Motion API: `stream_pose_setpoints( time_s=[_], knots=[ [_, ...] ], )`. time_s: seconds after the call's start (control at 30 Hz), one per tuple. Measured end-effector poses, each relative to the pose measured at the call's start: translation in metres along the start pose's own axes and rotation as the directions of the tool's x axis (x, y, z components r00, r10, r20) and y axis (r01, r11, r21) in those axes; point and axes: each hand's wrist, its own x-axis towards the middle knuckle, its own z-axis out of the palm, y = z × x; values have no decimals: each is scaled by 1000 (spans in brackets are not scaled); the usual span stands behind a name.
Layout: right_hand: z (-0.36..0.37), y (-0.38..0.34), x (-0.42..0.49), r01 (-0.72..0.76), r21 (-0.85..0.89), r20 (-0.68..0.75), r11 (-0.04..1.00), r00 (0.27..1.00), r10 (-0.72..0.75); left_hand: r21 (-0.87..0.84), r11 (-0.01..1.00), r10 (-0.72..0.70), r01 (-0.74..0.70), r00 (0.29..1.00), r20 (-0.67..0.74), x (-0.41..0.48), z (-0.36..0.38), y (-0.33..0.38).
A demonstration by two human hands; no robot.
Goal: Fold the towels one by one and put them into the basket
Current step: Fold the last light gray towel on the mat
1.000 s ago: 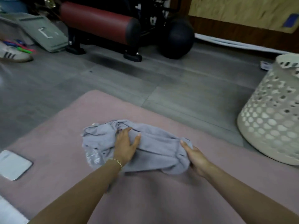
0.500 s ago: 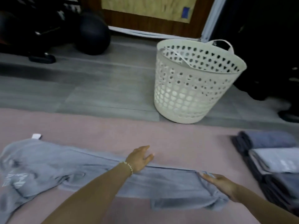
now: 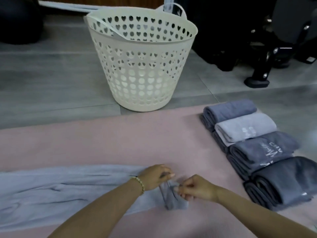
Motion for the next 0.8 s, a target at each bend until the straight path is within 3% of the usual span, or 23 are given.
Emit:
stream_pose_setpoints(
  time_s=[0.07,0.17,0.27,0.37,0.43,0.5,0.57,0.67,0.8],
  knots=[
    [17,18,5,78,-71,-77,994,994,-84,-101,995,-27,25,999,-22,1,2,4],
    [36,29,18,56,-242,-253,969,960,-119,-190,981,-46,30,995,-83,5,1,5],
    [43,24,19,66,-320,-286,945,944,-163,-231,973,-40,20,996,-83,2,-4,8],
    [34,25,17,126,-96,-227,987,963,-145,-135,990,-34,35,999,9,-1,-2,7],
    [21,20,10,174,104,-190,979,970,-152,-59,998,-20,21,1000,18,-2,2,1],
    [8,13,3,157,197,-167,968,978,-125,-10,1000,-4,4,1000,22,-6,2,-3],
    [7,13,-2,163,118,-147,980,978,-145,-60,998,-9,8,1000,-13,-9,2,-2],
    [35,28,-1,171,-146,-170,974,966,-195,-175,985,-20,10,998,-53,-9,1,-7],
    [63,25,7,-17,-212,-251,977,967,-37,-124,992,-19,14,999,-35,-11,3,-7]
  ],
)
